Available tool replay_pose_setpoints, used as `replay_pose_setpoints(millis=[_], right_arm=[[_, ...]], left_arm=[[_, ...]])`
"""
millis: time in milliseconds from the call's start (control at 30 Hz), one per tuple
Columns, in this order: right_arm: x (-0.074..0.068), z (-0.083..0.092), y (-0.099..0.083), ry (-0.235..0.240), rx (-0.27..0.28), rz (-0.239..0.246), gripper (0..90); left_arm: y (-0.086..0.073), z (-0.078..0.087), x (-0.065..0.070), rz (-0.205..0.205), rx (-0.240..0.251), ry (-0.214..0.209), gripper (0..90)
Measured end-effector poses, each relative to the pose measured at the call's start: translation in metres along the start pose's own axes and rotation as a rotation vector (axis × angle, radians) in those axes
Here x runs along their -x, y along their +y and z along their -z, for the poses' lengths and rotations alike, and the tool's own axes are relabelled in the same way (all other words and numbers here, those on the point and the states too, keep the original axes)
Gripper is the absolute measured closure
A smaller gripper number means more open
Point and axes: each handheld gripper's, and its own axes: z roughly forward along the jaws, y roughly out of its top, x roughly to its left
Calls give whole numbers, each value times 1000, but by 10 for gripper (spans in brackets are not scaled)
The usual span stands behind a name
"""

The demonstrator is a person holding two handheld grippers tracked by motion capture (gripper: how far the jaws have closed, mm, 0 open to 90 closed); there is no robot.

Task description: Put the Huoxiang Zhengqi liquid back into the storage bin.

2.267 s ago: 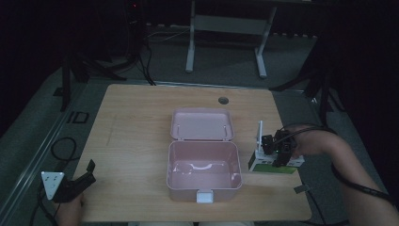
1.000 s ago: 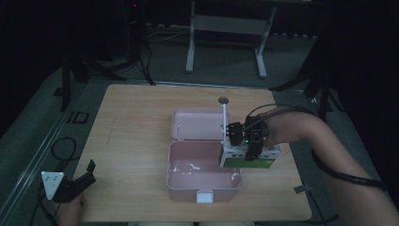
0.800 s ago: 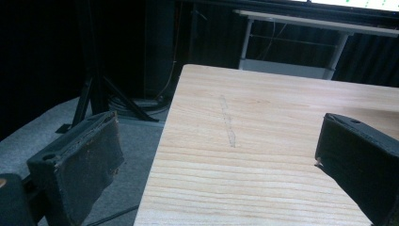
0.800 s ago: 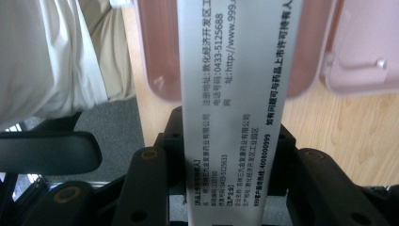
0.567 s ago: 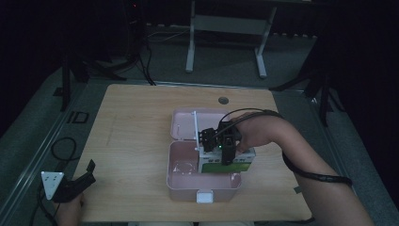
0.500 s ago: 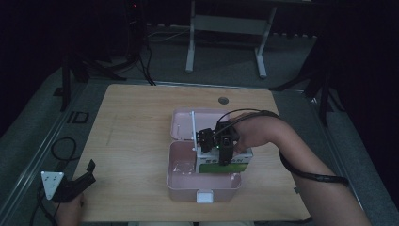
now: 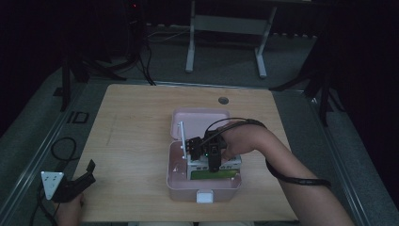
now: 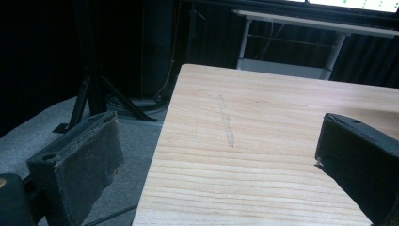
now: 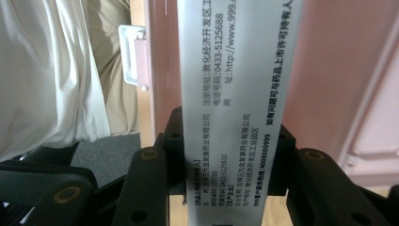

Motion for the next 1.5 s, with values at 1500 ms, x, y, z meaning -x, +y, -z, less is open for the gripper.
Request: replay_pose_setpoints(millis=[1500], right_arm=[[9,-115,5,91,9,-34,593]], left_arm=[[0,0,0,-2,-3,-3,11]])
